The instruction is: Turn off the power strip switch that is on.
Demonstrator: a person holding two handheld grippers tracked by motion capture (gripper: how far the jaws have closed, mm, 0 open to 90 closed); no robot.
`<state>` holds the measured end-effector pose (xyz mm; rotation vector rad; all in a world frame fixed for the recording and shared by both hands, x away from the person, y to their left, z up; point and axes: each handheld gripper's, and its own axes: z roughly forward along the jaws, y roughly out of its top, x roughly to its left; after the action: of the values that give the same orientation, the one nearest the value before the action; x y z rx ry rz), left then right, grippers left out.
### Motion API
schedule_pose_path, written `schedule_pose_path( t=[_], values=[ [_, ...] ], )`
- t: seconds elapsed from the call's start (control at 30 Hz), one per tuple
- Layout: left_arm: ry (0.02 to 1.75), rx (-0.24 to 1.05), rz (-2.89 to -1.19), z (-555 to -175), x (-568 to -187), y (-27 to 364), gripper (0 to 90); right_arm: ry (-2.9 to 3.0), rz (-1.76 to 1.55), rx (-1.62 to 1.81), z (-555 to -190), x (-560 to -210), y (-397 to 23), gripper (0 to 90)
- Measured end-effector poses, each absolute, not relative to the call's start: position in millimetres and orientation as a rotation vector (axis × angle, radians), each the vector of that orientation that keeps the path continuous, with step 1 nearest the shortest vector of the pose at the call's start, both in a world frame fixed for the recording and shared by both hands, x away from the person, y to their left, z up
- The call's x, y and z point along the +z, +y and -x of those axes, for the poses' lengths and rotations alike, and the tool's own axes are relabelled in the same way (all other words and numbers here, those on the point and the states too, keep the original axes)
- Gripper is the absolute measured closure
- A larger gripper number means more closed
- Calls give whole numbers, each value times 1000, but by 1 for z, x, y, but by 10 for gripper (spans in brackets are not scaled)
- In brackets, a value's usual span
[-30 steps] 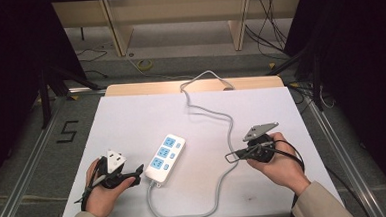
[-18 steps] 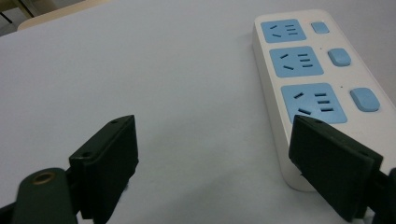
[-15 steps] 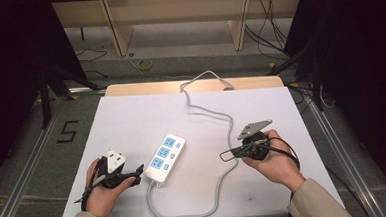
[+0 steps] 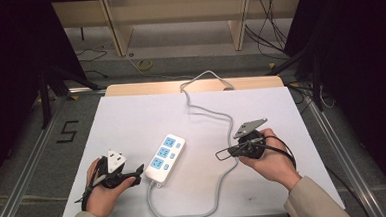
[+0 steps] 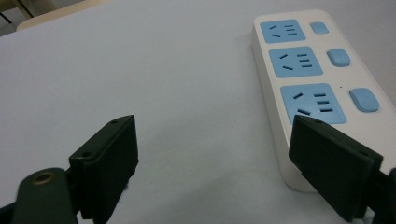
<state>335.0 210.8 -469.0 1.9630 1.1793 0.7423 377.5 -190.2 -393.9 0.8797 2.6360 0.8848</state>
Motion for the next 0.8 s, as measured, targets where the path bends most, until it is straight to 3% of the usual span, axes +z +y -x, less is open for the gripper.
schedule_pose_path(
  t=[0.8],
  values=[
    [1175,741,-1960,-335,-469,210,155,2653,-849,877,-384,-393,-176,900]
  ],
)
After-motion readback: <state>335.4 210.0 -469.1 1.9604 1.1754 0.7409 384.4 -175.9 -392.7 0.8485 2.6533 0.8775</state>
